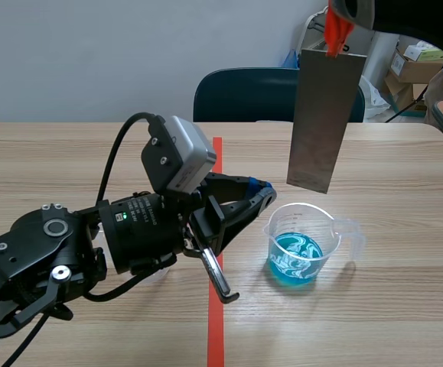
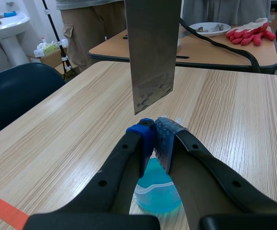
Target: Do the redox reaction experiment
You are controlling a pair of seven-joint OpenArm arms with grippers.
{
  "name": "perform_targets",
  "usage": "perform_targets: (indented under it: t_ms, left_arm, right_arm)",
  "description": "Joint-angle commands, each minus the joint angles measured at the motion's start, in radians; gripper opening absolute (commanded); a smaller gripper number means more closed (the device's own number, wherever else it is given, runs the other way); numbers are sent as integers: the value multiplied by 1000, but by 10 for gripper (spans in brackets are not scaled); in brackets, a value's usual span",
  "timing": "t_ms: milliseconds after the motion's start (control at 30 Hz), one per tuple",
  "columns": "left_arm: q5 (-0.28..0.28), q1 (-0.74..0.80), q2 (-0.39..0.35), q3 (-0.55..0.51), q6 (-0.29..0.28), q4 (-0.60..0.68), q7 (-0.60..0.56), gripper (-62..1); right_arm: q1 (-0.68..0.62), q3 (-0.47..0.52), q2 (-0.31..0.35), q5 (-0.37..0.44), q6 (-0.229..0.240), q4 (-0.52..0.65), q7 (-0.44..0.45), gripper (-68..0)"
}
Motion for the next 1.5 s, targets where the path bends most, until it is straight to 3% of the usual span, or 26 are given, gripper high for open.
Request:
perform_targets:
  t_ms: [0, 500, 900, 1100, 1200, 1300, 1333, 1467]
  left_arm:
    - [-13, -5, 8, -2, 2, 16, -10, -592]
    - [-12, 1, -1, -3, 1, 16, -32, -592]
    - [-12, 88, -158, -68, -2, 51, -175, -589]
    - [-12, 206, -262, -162, -2, 117, -235, -427]
    - [-11, 278, -319, -232, -3, 158, -318, -263]
    - [-11, 349, -369, -308, -3, 188, -436, -29]
    - [-11, 370, -381, -332, -3, 195, -458, 14]
    - [30, 436, -425, -415, -1, 217, -441, 14]
  right_arm:
    - [15, 7, 0, 11, 6, 11, 9, -665]
    - [15, 7, 0, 11, 6, 11, 9, -665]
    - [15, 7, 0, 11, 6, 11, 9, -665]
    - [15, 7, 0, 11, 6, 11, 9, -665]
    - [15, 7, 0, 11, 6, 11, 9, -665]
    - [15, 7, 0, 11, 6, 11, 9, -665]
    - [15, 7, 0, 11, 6, 11, 9, -665]
    - [15, 7, 0, 11, 6, 11, 9, -665]
